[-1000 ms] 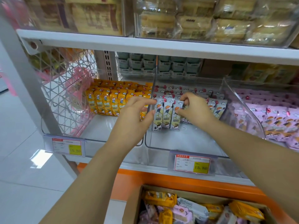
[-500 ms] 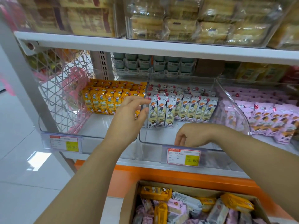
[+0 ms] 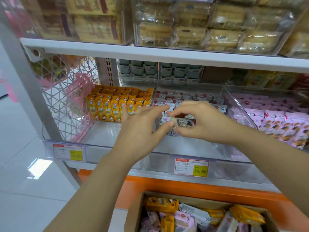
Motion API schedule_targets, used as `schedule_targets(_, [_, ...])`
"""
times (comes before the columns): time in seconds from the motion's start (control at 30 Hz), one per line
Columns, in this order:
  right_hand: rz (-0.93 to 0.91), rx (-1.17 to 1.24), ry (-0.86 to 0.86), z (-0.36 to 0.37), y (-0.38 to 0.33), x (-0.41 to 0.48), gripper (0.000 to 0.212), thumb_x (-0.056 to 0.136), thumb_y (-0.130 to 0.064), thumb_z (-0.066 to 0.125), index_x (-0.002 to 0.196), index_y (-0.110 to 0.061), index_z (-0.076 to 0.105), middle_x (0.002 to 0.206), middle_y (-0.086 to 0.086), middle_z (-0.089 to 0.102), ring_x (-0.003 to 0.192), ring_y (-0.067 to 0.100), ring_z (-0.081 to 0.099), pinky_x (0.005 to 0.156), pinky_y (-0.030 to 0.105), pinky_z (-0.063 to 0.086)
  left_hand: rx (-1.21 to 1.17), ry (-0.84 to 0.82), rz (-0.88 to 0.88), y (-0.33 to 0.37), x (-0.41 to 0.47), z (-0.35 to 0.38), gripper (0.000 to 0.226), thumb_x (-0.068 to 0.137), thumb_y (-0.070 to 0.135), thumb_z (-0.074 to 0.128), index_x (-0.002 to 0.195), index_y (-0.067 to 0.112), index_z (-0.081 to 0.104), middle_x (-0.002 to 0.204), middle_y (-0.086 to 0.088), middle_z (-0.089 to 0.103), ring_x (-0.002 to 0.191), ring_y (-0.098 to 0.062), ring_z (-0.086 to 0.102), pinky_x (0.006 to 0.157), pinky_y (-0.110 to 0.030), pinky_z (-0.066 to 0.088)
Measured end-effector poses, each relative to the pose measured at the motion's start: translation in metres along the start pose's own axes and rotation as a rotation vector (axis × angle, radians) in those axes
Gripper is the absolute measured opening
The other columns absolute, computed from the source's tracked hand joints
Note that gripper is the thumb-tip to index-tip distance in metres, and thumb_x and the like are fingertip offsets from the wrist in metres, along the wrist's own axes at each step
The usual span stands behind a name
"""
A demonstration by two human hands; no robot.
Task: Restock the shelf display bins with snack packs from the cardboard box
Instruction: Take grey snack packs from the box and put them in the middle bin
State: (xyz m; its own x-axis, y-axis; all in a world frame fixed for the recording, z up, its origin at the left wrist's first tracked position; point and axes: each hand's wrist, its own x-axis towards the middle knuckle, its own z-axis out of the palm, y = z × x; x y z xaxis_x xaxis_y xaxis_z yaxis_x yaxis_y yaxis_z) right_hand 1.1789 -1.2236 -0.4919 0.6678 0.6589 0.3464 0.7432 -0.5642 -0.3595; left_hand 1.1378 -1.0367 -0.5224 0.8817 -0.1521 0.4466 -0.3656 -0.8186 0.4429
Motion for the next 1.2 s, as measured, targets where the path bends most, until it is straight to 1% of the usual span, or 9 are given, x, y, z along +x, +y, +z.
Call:
schedule_targets(0.17, [-0.048,-0.053,0.137,0.002,-0.001,-0.008,0.032,0.079,-0.026,0.075,0.109,-0.02,0.067,0.096,-0.013,0.056,0.087,-0.001,0.051,0.077,0.015,0.042,-0.169,0.051,-0.036,0.006,0.001,-0.003,0.029,0.089,0.047,0.057,0.118,0.041,0.059,0.117,0.025,0.059,0.113,0.002,0.051,0.113,-0.041,-0.017])
schedule_targets(0.27, [0.155,0.014,0.306,0.009,0.005,-0.013,0.052,0.074,-0.037,0.077,0.121,-0.027,0.058,0.114,-0.012,0.052,0.104,0.002,0.049,0.087,0.021,0.04,-0.277,0.141,0.0,0.009,0.001,0.001,0.017,0.089,0.043,0.058,0.103,0.051,0.051,0.102,0.033,0.053,0.093,0.015,0.048,0.119,-0.047,-0.003])
schedule_targets(0.4, [0.616,0.951,0.443,0.011,0.003,-0.014,0.051,0.069,-0.027,0.076,0.116,-0.023,0.054,0.109,-0.002,0.065,0.096,0.016,0.065,0.076,0.028,0.054,-0.337,0.221,0.007,0.009,0.003,0.005,0.017,0.085,0.041,0.054,0.097,0.052,0.048,0.101,0.031,0.054,0.093,0.019,0.045,0.112,-0.057,0.018])
schedule_targets(0.5, [0.64,1.282,0.493,0.01,0.006,-0.01,0.037,0.083,-0.004,0.063,0.119,-0.004,0.053,0.087,0.005,0.072,0.074,0.013,0.067,0.063,0.021,0.055,-0.366,0.198,0.034,0.008,0.004,0.009,0.018,0.086,0.04,0.056,0.103,0.046,0.052,0.101,0.034,0.053,0.099,0.016,0.047,0.104,-0.058,0.033])
schedule_targets(0.63, [0.646,0.846,0.555,0.0,0.023,-0.008,0.017,0.085,-0.003,0.066,0.1,-0.011,0.061,0.088,0.003,0.07,0.074,0.013,0.064,0.065,0.016,0.055,-0.25,0.177,0.034,-0.005,0.006,0.013,0.03,0.087,0.039,0.057,0.115,0.03,0.063,0.121,0.015,0.056,0.118,-0.007,0.05,0.107,-0.05,0.036])
schedule_targets(0.73, [0.665,0.204,0.397,-0.001,0.045,-0.007,0.025,0.081,-0.01,0.073,0.103,-0.016,0.063,0.084,-0.004,0.064,0.068,0.007,0.056,0.055,0.005,0.04,-0.216,0.162,-0.021,-0.013,0.007,0.015,0.026,0.091,0.019,0.061,0.117,0.021,0.064,0.125,0.003,0.054,0.12,-0.012,0.048,0.106,-0.027,0.035])
schedule_targets(0.8, [0.648,0.006,0.281,0.008,0.054,-0.002,0.031,0.082,-0.012,0.073,0.111,-0.01,0.064,0.09,-0.002,0.063,0.072,0.011,0.053,0.061,0.011,0.038,-0.195,0.143,-0.049,-0.014,0.008,0.017,0.026,0.091,0.013,0.061,0.116,0.019,0.065,0.123,0.002,0.054,0.118,-0.012,0.048,0.101,-0.019,0.033])
schedule_targets(0.93, [0.658,-0.112,0.209,0.024,0.068,0.01,0.044,0.083,-0.016,0.073,0.124,-0.008,0.06,0.114,0.01,0.065,0.091,0.02,0.057,0.08,0.023,0.039,-0.175,0.129,-0.062,-0.013,0.01,0.021,0.026,0.09,0.01,0.062,0.114,0.017,0.066,0.122,0.002,0.055,0.119,-0.014,0.048,0.101,-0.019,0.03])
schedule_targets(1.2, [0.635,-0.089,0.296,0.031,0.078,0.012,0.045,0.081,-0.013,0.073,0.123,-0.008,0.059,0.117,0.011,0.061,0.099,0.017,0.054,0.082,0.02,0.037,-0.145,0.139,-0.026,-0.016,0.011,0.023,0.024,0.09,0.011,0.062,0.112,0.018,0.066,0.121,0.002,0.055,0.118,-0.018,0.048,0.094,-0.005,0.024])
